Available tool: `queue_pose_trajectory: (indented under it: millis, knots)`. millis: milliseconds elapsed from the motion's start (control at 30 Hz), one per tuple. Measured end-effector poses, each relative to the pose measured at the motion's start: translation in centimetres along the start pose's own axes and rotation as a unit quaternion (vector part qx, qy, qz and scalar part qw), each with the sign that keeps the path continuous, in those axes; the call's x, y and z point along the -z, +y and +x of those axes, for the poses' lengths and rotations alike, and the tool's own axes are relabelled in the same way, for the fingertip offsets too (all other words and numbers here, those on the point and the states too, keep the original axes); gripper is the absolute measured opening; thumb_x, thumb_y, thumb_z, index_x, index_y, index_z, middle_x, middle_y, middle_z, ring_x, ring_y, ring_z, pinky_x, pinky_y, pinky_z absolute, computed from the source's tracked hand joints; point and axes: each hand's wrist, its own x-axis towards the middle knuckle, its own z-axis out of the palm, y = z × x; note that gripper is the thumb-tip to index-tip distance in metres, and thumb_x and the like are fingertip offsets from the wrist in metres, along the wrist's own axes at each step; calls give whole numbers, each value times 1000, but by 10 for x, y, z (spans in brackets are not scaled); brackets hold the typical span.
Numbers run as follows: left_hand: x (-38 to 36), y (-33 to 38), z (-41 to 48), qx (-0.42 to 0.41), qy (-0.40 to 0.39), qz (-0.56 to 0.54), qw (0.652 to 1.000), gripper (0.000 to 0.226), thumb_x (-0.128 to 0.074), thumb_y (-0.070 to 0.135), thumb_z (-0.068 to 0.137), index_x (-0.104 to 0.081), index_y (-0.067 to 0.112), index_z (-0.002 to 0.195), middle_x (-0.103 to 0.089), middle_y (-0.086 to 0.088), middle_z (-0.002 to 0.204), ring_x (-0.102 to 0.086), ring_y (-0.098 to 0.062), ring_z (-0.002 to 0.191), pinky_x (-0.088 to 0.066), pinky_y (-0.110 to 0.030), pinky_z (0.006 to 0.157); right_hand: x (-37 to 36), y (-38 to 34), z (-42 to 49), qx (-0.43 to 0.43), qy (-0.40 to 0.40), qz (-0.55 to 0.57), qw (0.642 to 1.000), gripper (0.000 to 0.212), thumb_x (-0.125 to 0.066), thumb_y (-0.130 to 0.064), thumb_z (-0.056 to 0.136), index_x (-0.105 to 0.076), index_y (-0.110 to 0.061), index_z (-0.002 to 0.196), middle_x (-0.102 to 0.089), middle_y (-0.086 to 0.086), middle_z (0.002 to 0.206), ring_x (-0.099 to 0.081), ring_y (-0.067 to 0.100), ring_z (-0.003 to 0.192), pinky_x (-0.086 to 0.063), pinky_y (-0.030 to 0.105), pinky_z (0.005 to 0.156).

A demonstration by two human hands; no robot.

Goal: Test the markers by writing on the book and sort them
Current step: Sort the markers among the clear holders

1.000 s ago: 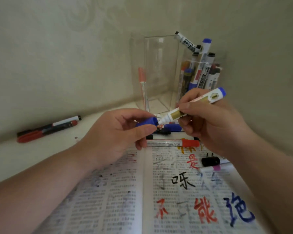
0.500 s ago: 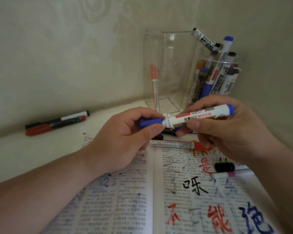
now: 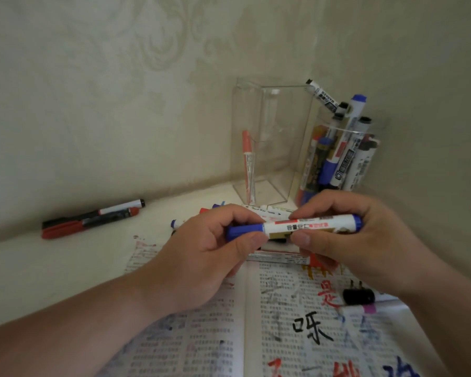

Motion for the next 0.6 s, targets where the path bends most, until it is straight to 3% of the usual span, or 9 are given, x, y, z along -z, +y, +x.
queue_pose_trajectory:
  millis: [67, 267, 367, 500, 600]
  knots:
    - [-1, 3, 0, -6, 15, -1, 1000, 19, -67, 42, 85, -73, 29, 97, -55, -1, 54, -48, -16, 49, -42, -32, 52, 0, 0, 0, -5, -10, 5, 1000, 44, -87, -60, 60, -77, -26, 87, -72, 8, 67, -55, 13, 49, -45, 23, 47]
    - [-4, 10, -9, -63, 43, 70, 995, 17, -69, 37, 86, -74, 33, 102, -65, -4, 54, -62, -16, 46, -49, -22, 52, -3, -6, 3, -81, -46, 116, 989, 31, -84, -34, 70, -75, -9, 86, -72, 28, 77, -49, 23, 46, -31, 27, 47]
    - [-7, 15, -11, -93, 55, 124, 986, 18, -67, 37, 88, -75, 30, 102, -66, 1, 57, -64, -15, 48, -49, -20, 52, -7, -7, 4, -93, -46, 152, 983, 24, -85, -29, 70, -75, -9, 81, -69, 25, 69, -46, 21, 43, -30, 27, 44]
    - [-1, 25, 3, -37, 45, 158, 986, 19, -71, 47, 86, -73, 43, 104, -73, 12, 86, -71, -9, 74, -52, -14, 66, -15, -7, 3, -62, 48, 175, 981, 19, -87, -20, 71, -73, -11, 78, -56, 16, 54, -39, 18, 40, -27, 25, 41]
    - [15, 40, 21, 10, 55, 203, 977, 51, -60, 75, 77, -53, 52, 122, -61, 30, 110, -61, 5, 100, -49, -12, 77, -7, -7, 6, -59, 108, 228, 966, 17, -80, -12, 69, -68, -10, 82, -51, 14, 56, -40, 18, 44, -27, 24, 41]
